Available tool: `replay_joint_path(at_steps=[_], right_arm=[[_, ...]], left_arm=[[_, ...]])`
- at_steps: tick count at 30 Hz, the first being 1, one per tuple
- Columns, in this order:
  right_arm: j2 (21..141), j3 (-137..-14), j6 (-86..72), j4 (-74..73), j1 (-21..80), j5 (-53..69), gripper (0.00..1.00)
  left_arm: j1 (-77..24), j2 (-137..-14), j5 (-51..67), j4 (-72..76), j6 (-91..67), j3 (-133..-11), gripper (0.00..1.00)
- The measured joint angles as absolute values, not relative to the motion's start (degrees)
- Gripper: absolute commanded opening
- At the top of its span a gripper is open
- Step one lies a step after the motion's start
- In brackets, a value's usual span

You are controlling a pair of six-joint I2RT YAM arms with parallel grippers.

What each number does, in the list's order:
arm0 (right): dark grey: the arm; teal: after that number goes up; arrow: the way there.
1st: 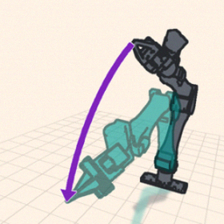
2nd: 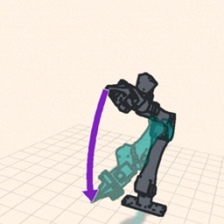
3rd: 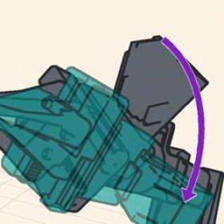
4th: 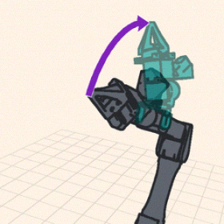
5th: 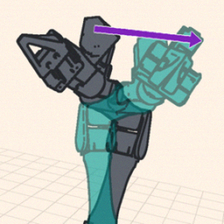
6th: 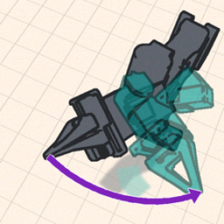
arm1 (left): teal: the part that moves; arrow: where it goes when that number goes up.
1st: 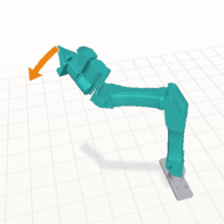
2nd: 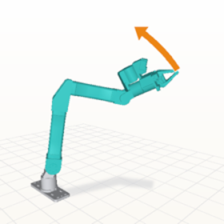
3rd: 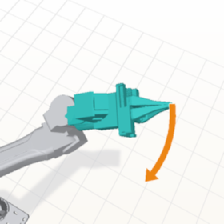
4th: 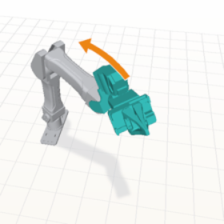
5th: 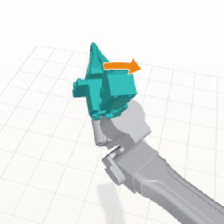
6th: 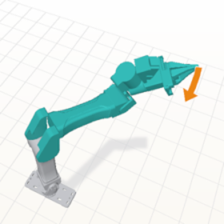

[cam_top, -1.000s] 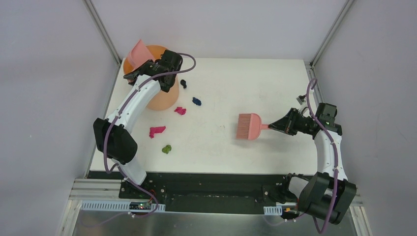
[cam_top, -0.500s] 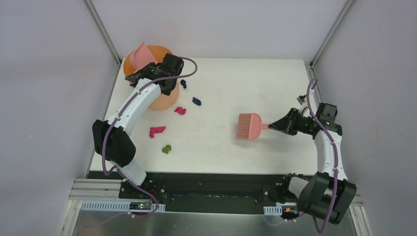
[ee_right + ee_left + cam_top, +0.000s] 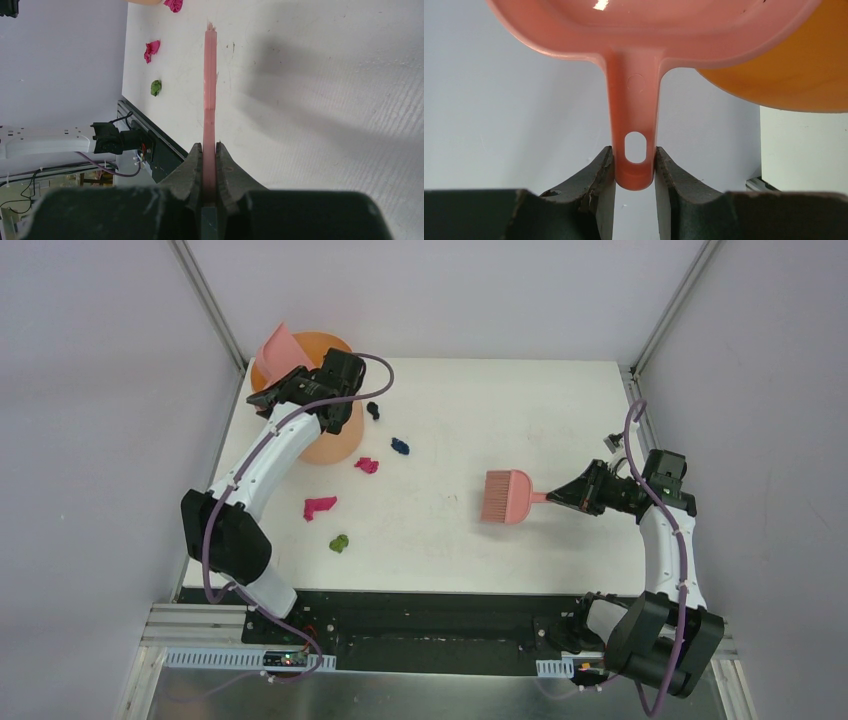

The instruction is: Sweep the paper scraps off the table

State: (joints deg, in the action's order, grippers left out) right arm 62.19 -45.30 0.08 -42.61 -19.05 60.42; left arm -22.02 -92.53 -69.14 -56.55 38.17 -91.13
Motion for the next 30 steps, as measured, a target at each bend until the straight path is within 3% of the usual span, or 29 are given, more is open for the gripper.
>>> replay_joint_path(at_steps=[9, 17, 21, 23, 30], right_arm=[[62.08, -45.3, 0.08, -42.61, -19.07, 60.42, 0.0], [61.82, -45.19, 0.54, -42.22, -19.16, 61.8, 0.0], [60.07, -44.88, 0.56, -41.06, -16.38, 61.82, 0.0], [59.18, -45.23, 0.82, -40.95, -10.2, 59.92, 0.0], [59.72, -53.56, 3.73, -42.74, 10.68, 52.77, 0.0]], left_arm=[[-23.03, -89.84, -70.57, -56.27, 34.87, -96.09, 0.0], [-36.75, -84.55, -67.94, -59.59, 25.23, -101.38, 0.0], [-39.7, -84.79, -54.13, -65.19, 14.48, -102.41, 0.0], [-39.64, -84.2, -45.87, -64.47, 9.93, -100.42, 0.0], [-39.38, -80.34, -24.86, -51.46, 3.25, -81.58, 0.0]])
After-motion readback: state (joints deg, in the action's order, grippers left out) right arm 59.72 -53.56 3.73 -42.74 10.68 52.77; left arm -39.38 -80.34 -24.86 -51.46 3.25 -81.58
